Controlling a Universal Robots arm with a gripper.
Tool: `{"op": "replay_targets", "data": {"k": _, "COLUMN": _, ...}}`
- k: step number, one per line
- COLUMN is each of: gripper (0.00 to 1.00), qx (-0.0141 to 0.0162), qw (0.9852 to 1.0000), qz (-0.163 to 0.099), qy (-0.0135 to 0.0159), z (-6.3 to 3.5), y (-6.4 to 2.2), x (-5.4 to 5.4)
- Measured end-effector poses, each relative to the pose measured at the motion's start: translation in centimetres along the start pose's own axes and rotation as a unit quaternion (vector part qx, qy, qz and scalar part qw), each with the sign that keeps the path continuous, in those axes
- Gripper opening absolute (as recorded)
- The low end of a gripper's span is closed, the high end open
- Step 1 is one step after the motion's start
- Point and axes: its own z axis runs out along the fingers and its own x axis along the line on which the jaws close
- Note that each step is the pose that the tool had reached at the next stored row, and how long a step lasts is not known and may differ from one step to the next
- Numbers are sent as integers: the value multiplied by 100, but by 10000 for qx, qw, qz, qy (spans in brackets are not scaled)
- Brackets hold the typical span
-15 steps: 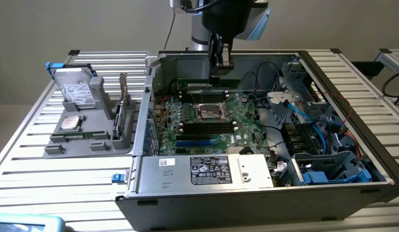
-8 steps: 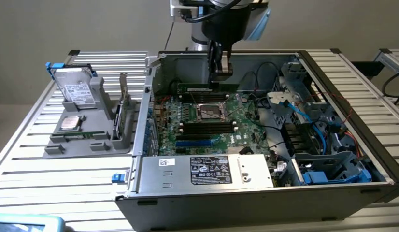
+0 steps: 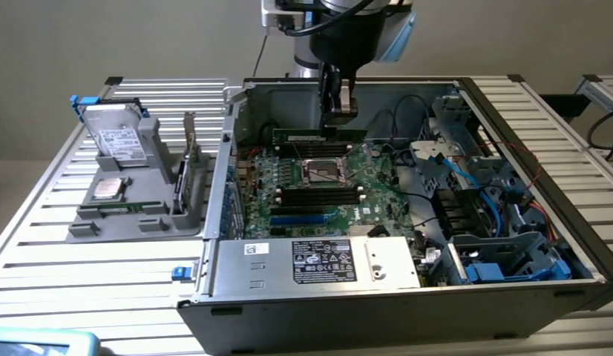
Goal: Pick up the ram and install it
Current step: 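Insert the ram into the slot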
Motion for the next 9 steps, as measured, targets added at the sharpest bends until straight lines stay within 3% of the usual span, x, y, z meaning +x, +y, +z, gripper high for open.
{"op": "replay_targets", "data": {"k": 9, "gripper": 13, "qx": 0, "qw": 10000, "qz": -1, "qy": 0, "z": 0, "y": -1, "x": 0}}
